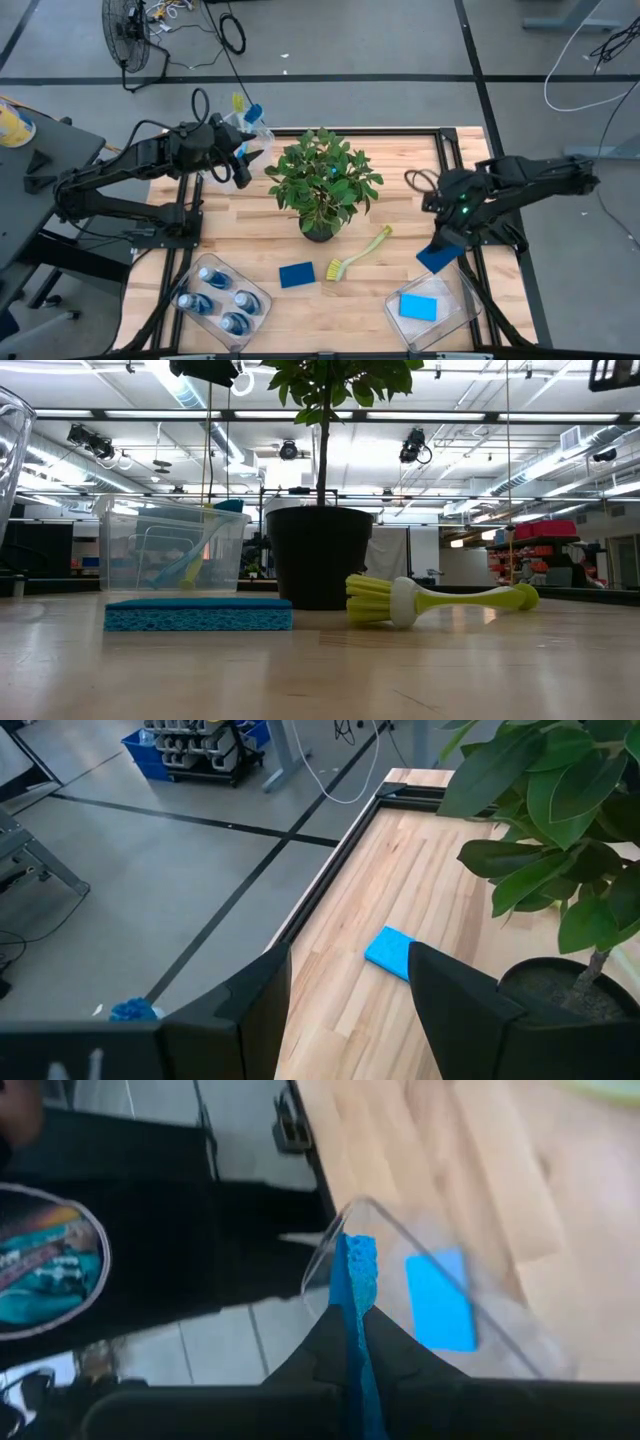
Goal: Pick & Place Kitchen Sink Supplies
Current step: Put the blue sponge into the bottom right transparent bin
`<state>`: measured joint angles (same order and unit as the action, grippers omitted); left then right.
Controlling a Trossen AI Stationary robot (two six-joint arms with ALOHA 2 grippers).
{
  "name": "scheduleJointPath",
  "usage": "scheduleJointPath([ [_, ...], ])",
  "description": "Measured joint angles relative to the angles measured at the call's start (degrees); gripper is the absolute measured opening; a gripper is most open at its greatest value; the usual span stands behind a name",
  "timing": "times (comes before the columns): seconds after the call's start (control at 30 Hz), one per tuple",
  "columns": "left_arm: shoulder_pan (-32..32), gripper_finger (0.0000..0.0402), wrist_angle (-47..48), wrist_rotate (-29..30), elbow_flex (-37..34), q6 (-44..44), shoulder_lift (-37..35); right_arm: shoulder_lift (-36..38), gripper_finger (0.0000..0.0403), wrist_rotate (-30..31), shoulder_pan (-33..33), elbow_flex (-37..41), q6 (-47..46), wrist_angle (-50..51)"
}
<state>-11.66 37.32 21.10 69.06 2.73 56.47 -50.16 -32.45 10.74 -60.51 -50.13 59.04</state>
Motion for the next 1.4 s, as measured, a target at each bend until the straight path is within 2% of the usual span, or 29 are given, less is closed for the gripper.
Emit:
scheduleJointPath([
  [0.33, 0.0, 0.0206, 0.0, -1.5, 0.0, -0.1, 0.0, -7.3, 0.0006, 1.1, 11.8, 0.0, -7.0, -6.5],
  [0.8, 0.0, 0.0206, 0.0, -1.5, 0.0, 1.4, 0.0, -16.4, 0.0007, 11.0, 25.1, 0.0, -17.1, -11.6],
  [1.17, 0.0, 0.0206, 0.0, -1.5, 0.0, 1.5, 0.0, -23.1, 0.0041, 12.6, 30.5, 0.0, -22.7, -20.8],
  [1.4, 0.0, 0.0206, 0.0, -1.5, 0.0, 1.6, 0.0, -26.6, 0.0071, 12.3, 30.8, 0.0, -27.2, -20.9],
])
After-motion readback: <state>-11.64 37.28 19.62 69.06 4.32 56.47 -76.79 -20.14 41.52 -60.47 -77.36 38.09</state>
